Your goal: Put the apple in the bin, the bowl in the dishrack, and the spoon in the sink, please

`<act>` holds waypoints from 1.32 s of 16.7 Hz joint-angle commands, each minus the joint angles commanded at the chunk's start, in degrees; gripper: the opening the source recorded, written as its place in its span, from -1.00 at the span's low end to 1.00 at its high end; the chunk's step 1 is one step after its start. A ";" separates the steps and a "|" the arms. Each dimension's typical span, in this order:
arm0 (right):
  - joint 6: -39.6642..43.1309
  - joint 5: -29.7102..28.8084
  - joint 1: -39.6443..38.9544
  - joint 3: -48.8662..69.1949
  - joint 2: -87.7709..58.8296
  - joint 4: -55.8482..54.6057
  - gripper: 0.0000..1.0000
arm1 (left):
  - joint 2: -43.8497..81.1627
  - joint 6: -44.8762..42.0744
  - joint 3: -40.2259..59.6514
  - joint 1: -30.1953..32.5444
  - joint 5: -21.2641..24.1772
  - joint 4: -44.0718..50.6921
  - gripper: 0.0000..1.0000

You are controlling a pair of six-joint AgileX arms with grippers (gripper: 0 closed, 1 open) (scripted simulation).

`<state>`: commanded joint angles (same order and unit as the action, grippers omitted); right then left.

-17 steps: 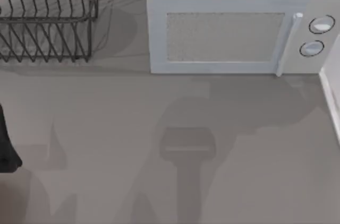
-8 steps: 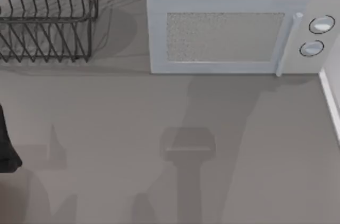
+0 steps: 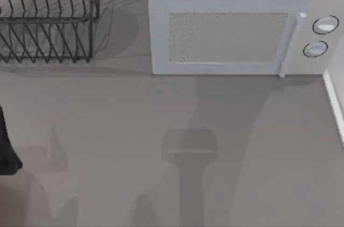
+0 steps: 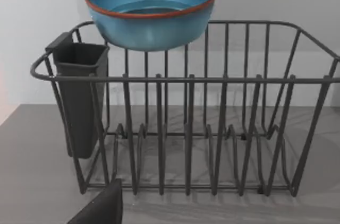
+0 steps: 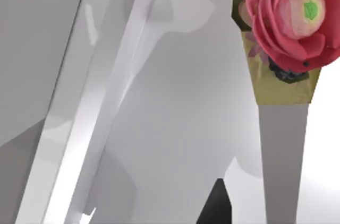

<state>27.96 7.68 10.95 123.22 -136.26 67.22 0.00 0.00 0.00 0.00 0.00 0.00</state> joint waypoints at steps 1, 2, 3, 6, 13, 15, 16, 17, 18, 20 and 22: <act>-0.06 0.00 -0.07 -1.27 -0.28 -1.60 -1.00 | 0.00 0.00 0.00 0.00 0.00 0.00 1.00; -0.15 -0.02 -0.12 -2.63 -0.62 -3.39 -1.00 | 0.00 0.00 0.00 0.00 0.00 0.00 1.00; -0.25 -0.04 -0.15 -3.88 -0.92 -5.03 -1.00 | 0.00 0.00 0.00 0.00 0.00 0.00 1.00; -0.35 -0.07 -0.16 -5.26 -1.32 -6.65 -1.00 | 0.00 0.00 0.00 0.00 0.00 0.00 1.00; -0.35 -0.07 -0.16 -5.26 -1.32 -6.65 -0.25 | 0.00 0.00 0.00 0.00 0.00 0.00 1.00; -0.35 -0.07 -0.16 -5.26 -1.32 -6.65 0.06 | 0.00 0.00 0.00 0.00 0.00 0.00 1.00; -0.35 -0.07 -0.16 -5.26 -1.32 -6.65 0.21 | 0.00 0.00 0.00 0.00 0.00 0.00 1.00; -0.35 -0.07 -0.16 -5.26 -1.32 -6.65 0.36 | 0.00 0.00 0.00 0.00 0.00 0.00 1.00; -0.35 -0.07 -0.16 -5.26 -1.32 -6.65 0.51 | 0.00 0.00 0.00 0.00 0.00 0.00 1.00; -0.35 -0.07 -0.16 -5.26 -1.32 -6.65 0.81 | 0.00 0.00 0.00 0.00 0.00 0.00 1.00; -0.35 -0.07 -0.16 -5.26 -1.32 -6.65 1.00 | 0.00 0.00 0.00 0.00 0.00 0.00 1.00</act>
<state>27.61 7.61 10.79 117.96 -137.57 60.57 0.00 0.00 0.00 0.00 0.00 0.00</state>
